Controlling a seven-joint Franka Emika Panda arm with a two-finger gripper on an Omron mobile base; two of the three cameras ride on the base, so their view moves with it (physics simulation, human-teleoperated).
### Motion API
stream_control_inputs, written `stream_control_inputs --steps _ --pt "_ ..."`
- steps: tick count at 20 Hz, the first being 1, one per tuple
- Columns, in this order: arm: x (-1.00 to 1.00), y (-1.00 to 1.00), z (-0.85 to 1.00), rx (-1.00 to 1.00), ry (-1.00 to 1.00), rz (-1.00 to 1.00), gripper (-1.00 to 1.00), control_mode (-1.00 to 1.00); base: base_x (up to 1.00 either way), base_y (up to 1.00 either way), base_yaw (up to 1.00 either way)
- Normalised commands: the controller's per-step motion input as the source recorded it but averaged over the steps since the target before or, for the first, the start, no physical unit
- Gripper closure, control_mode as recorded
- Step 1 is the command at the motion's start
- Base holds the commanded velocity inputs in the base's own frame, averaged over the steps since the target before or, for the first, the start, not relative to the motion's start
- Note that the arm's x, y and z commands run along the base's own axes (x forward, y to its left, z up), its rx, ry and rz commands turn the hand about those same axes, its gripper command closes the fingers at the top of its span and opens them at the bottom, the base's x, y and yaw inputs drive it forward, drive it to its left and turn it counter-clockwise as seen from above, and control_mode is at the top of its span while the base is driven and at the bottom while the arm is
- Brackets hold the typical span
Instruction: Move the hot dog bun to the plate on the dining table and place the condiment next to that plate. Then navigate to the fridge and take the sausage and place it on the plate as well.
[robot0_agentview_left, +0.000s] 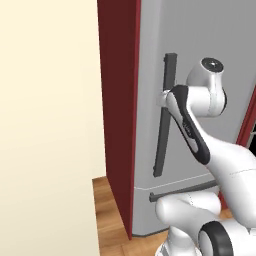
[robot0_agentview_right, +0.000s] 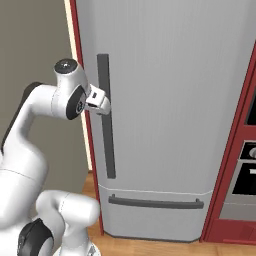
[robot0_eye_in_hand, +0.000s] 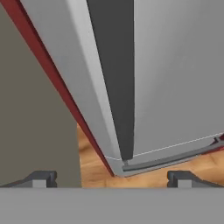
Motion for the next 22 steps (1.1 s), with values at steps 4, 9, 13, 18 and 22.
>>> stream_control_inputs --steps 4,9,13,18,22 --pt "0.89 -0.06 -0.13 0.0 -0.01 0.0 -1.0 -1.0 0.0 0.0 0.0" --pt "0.58 -0.1 -0.17 -0.07 -0.03 0.0 -1.0 -1.0 0.0 0.0 0.0" --pt "0.49 -0.02 -0.3 -0.04 -0.06 0.0 -1.0 -1.0 0.0 0.0 0.0" --pt "0.38 -0.06 -0.42 0.0 -0.14 0.0 -1.0 -1.0 0.0 0.0 0.0" --pt "0.44 -0.14 -0.32 0.0 -0.15 0.0 -1.0 -1.0 0.0 0.0 0.0"
